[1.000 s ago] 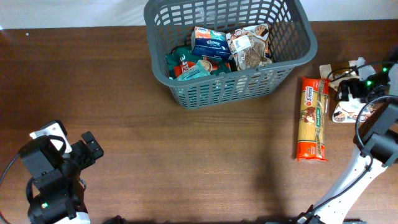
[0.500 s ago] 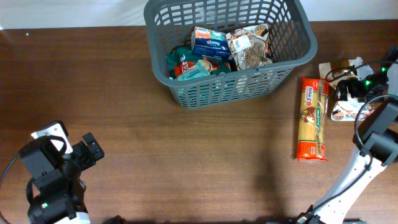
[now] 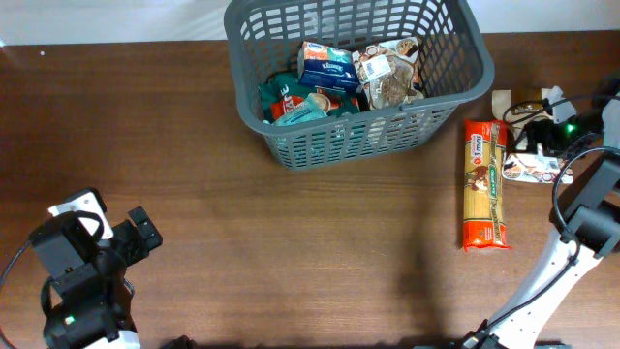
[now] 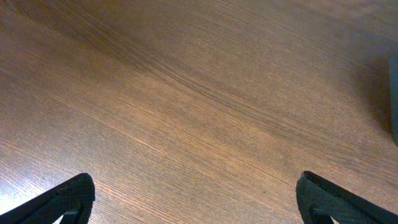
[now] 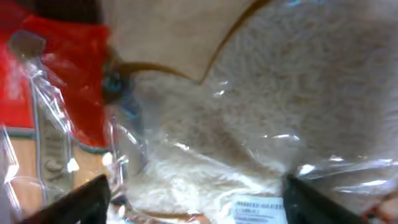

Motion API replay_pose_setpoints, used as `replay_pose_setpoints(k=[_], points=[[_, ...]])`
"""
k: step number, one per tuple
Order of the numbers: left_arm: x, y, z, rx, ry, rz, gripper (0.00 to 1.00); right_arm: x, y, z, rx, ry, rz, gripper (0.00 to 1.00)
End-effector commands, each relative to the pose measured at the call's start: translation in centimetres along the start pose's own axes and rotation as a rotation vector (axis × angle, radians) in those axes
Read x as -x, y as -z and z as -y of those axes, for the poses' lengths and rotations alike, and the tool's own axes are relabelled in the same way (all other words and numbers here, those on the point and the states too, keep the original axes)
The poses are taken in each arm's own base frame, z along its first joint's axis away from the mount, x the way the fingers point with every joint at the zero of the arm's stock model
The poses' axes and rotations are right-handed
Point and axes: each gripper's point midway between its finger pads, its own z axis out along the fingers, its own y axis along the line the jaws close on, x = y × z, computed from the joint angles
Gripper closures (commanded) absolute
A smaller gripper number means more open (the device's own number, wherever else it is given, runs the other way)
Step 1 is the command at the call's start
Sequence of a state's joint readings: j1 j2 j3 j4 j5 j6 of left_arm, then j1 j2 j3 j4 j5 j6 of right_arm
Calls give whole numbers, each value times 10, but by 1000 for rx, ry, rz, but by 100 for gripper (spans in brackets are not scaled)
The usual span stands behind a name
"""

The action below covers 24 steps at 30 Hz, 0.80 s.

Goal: Pack container
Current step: 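Grasp the rice pouch's lower end with the right gripper and lift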

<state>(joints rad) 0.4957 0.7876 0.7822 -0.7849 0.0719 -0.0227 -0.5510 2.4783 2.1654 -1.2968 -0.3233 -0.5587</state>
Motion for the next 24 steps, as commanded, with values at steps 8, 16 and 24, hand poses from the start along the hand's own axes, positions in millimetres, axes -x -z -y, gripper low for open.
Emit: replay_pose_setpoints(k=[8, 16, 24], points=[[0, -1, 3, -14, -21, 3, 1, -38, -25, 50, -246, -256, -183, 1], [2, -1, 3, -14, -21, 9, 1, -54, -16, 71, -282, -362, -186, 1], [2, -1, 3, -14, -21, 12, 1, -53, -16, 72, -212, -393, -143, 28]])
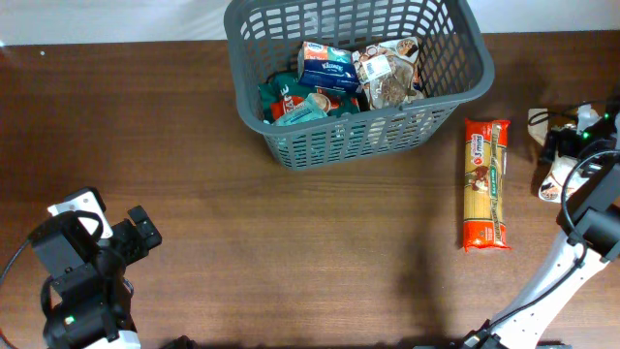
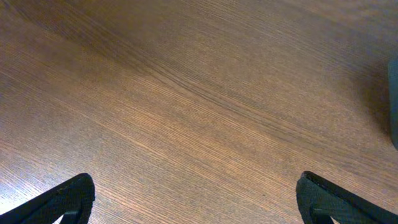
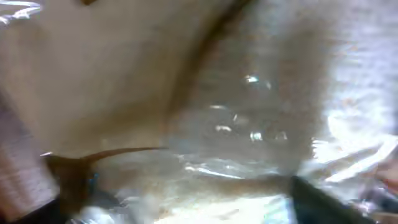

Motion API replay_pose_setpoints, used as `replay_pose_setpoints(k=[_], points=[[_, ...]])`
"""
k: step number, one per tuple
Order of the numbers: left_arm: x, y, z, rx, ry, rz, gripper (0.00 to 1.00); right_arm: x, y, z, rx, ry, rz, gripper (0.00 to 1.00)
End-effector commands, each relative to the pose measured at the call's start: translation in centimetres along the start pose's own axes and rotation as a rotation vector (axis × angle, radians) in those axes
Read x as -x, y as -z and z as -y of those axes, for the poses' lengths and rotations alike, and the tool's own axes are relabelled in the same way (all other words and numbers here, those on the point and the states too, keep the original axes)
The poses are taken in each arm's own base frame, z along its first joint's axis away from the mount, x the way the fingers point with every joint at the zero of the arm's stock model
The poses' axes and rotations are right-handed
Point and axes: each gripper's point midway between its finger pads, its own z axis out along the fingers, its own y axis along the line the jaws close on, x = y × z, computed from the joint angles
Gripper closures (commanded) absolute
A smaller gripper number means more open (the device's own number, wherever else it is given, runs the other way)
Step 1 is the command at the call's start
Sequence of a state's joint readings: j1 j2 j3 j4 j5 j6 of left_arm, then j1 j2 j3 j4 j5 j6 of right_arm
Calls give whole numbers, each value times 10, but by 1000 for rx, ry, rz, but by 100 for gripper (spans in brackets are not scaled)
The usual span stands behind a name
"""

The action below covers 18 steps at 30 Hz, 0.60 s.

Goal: Pack container
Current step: 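Grasp the rice pouch's lower end with the right gripper and lift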

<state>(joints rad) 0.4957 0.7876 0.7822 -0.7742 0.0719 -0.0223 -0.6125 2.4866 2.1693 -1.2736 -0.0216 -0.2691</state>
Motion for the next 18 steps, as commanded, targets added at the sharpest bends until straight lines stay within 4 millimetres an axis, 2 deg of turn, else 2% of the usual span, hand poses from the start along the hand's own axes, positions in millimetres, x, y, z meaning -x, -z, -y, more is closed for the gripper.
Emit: replay_pose_setpoints(k=[1, 3, 4, 7, 18], points=[[0, -1, 3, -14, -20, 1, 1, -12, -31, -2, 68, -39, -65, 43], [-1, -1, 3, -14, -20, 1, 1, -12, -31, -2, 67, -38, -65, 61], [0, -1, 3, -14, -20, 1, 1, -12, -31, -2, 67, -39, -64, 73], [0, -1, 3, -14, -20, 1, 1, -12, -31, -2, 69, -39, -62, 96], [0, -1, 3, -14, -20, 2, 1, -12, -30, -5, 76, -46, -63, 96]])
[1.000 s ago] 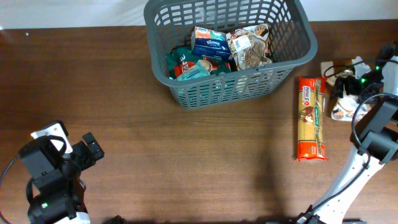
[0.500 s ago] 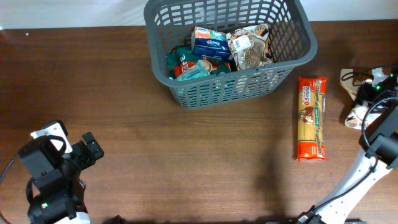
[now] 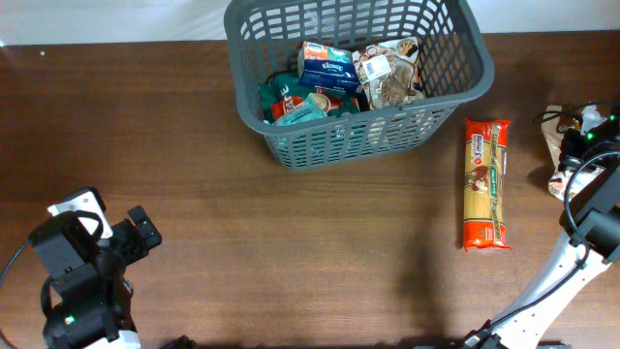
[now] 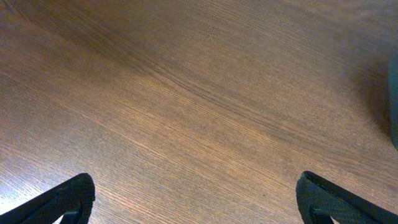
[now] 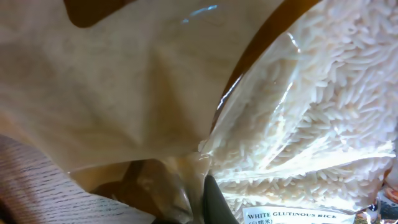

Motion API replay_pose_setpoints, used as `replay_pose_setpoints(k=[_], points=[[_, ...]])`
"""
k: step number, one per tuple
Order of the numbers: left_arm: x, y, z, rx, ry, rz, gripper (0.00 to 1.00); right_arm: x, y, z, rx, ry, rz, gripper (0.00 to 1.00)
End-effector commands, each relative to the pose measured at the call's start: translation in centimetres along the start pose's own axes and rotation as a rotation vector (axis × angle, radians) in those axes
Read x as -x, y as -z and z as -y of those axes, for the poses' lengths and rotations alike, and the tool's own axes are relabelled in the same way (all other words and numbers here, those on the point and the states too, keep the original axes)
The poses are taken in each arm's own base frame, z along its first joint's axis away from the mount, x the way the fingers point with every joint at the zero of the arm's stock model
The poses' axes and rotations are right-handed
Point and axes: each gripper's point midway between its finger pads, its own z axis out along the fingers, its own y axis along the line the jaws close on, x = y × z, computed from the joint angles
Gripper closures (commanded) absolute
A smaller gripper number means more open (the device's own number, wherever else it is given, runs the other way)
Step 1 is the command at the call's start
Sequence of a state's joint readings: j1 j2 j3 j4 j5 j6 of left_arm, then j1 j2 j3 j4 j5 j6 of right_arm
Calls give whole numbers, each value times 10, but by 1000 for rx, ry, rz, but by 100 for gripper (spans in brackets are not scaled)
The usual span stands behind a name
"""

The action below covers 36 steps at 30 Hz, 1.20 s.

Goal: Pack container
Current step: 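Grasp the rice pouch's lower end with the right gripper and lift, then carry the rice pouch left over the grey basket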

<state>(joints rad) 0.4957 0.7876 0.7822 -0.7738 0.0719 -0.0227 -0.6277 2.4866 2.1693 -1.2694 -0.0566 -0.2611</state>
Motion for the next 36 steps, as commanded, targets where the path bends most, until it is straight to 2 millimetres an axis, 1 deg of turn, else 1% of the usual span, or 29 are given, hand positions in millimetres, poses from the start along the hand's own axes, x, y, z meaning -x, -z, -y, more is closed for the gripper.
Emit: replay_pose_setpoints(k=[1, 3, 6, 8, 11, 13, 14, 15, 18, 19, 20, 23, 25, 26, 28, 30, 31, 34, 36], points=[[0, -1, 3, -14, -20, 1, 1, -12, -28, -4, 40, -37, -68, 96], [0, -1, 3, -14, -21, 3, 1, -7, -22, -5, 45, -41, -42, 96], [2, -1, 3, -14, -21, 10, 1, 4, -7, -14, 91, -36, 18, 96], [3, 0, 3, -14, -21, 16, 1, 13, 9, -20, 121, -31, 70, 96], [3, 0, 3, -14, -22, 16, 1, 23, 36, -23, 128, -21, 140, 96], [4, 0, 3, -14, -22, 17, 1, 28, 58, -24, 116, -14, 189, 96], [4, 0, 3, -14, -21, 20, 1, 30, 84, -24, 102, -6, 242, 96], [5, 0, 3, -14, -22, 22, 1, 31, 96, -25, 95, -2, 267, 96], [7, 0, 3, -14, -23, 31, 1, 29, 142, -32, 72, 21, 355, 96], [8, 0, 3, -14, -23, 35, 1, 25, 168, -37, 59, 40, 402, 96], [9, 0, 3, -14, -23, 39, 1, 22, 186, -42, 50, 61, 435, 96], [10, 0, 3, -15, -24, 43, 1, 10, 231, -56, 10, 94, 516, 96], [11, 0, 3, -15, -24, 46, 1, 2, 253, -67, -9, 116, 556, 96], [11, 0, 3, -15, -24, 46, 1, -4, 267, -76, -16, 134, 581, 96], [11, 0, 3, -15, -23, 47, 1, -14, 286, -93, -14, 169, 616, 96], [11, 0, 3, -15, -23, 47, 1, -24, 300, -112, -7, 207, 635, 96], [11, 0, 3, -15, -23, 47, 1, -37, 310, -136, 6, 263, 641, 96], [10, 0, 3, -15, -23, 46, 1, -56, 318, -176, 22, 385, 641, 96], [10, 0, 3, -15, -23, 45, 1, -67, 322, -199, 26, 453, 639, 96]])
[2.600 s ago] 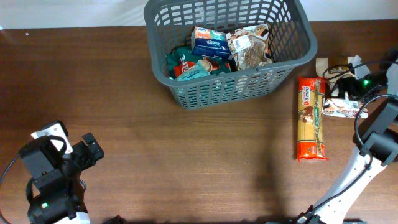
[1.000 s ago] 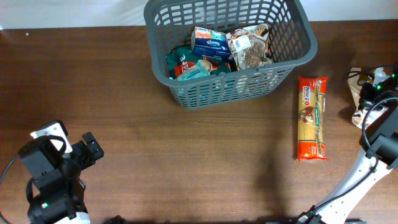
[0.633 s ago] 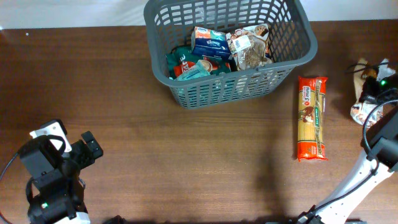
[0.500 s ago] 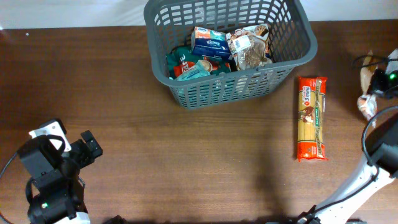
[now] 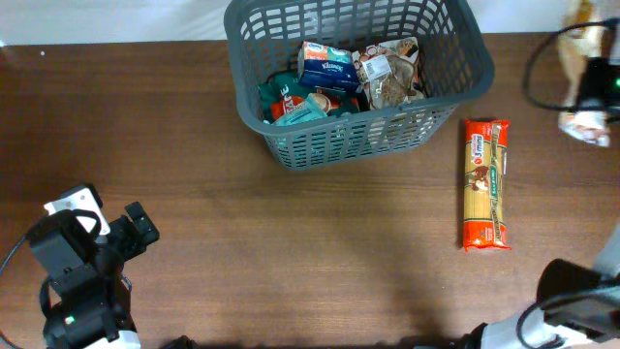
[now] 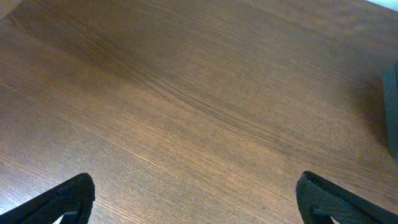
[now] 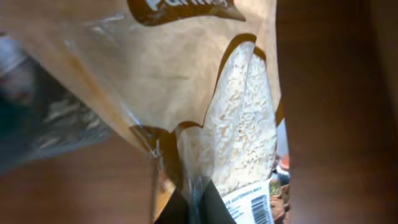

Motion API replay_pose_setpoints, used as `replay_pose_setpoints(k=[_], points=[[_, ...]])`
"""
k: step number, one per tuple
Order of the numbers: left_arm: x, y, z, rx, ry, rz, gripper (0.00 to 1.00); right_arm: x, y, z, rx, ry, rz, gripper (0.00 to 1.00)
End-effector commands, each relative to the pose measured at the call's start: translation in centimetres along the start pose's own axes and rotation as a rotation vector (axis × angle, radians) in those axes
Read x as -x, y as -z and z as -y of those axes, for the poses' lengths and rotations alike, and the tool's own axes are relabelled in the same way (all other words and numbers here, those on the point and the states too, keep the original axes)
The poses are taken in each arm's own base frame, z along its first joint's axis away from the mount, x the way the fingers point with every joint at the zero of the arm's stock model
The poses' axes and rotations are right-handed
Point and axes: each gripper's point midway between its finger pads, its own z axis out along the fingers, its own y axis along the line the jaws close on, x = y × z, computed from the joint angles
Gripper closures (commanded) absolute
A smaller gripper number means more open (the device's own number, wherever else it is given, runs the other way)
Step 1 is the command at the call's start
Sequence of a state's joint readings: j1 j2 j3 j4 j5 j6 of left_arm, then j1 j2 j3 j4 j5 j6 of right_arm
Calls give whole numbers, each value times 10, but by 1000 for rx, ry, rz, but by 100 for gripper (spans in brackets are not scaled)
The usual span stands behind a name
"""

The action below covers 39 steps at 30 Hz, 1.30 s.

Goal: Pack container
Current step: 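Carry the rice pouch left over the grey basket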

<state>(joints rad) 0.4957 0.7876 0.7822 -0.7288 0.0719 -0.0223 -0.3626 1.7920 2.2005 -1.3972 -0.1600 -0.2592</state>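
Note:
A grey plastic basket (image 5: 465,78) at the back middle of the table holds several snack and tissue packets. My right gripper (image 5: 593,92) is at the far right, raised, and shut on a clear-and-tan bag of white rice (image 5: 584,124). In the right wrist view the rice bag (image 7: 239,130) hangs from the right gripper (image 7: 194,202), pinched at its seam, with the table well below it. A red spaghetti packet (image 5: 484,184) lies to the right of the basket. My left gripper (image 5: 131,236) rests at the front left; in its wrist view the left gripper (image 6: 198,202) is open over bare wood.
The brown wooden table (image 5: 291,242) runs to a pale edge behind the basket. The right arm's cable (image 5: 542,53) loops near the basket's right rim. A corner of the basket (image 6: 393,106) shows at the right edge of the left wrist view.
My right gripper has moved from low at the table's right edge to higher and farther back, with the rice bag now hanging clear of the table. The left arm has barely moved.
First my right gripper was open around the rice bag lying just right of the spaghetti. Then the bag had shifted toward the table's right edge, still on the wood, with the jaws shut on its seam. Now it hangs lifted at the back right.

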Motion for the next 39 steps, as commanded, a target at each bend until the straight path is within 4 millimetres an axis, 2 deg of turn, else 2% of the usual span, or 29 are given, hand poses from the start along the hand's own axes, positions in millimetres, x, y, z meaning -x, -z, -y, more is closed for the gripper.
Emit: replay_pose_setpoints(k=[1, 3, 4, 15, 19, 20, 21, 25, 27, 31, 35, 39], points=[[-1, 0, 3, -15, -19, 0, 1, 8, 24, -52, 44, 153, 48, 96], [-1, 0, 3, -15, -19, 0, 1, 5, 30, -72, 60, 199, 41, 96], [-1, 0, 3, -15, -19, 0, 1, 1, 36, -90, 73, 250, 37, 96], [-1, 0, 4, -21, -19, 1, 1, -4, 91, -153, 118, 413, 167, 96], [-1, 0, 6, -29, -19, 0, 1, 23, 118, -167, 61, 453, 339, 96], [-1, 0, 7, -35, -19, 0, 1, 35, 126, -172, 49, 455, 399, 96], [-1, 0, 8, -45, -19, 0, 1, 55, 138, -179, 42, 449, 499, 96], [-3, 0, 8, -45, -18, -9, 1, 90, 152, -191, 65, 387, 650, 96], [-3, 0, 8, -45, -18, -10, 1, 102, 152, -195, 84, 351, 686, 96], [-3, 0, 8, -45, -18, -9, 1, 122, 132, -211, 151, 296, 708, 96], [-3, 0, 8, -45, -18, -9, 1, 129, 93, -235, 267, 241, 650, 96], [-3, 0, 9, -49, -18, -8, 1, 125, 41, -257, 355, 203, 535, 96]])
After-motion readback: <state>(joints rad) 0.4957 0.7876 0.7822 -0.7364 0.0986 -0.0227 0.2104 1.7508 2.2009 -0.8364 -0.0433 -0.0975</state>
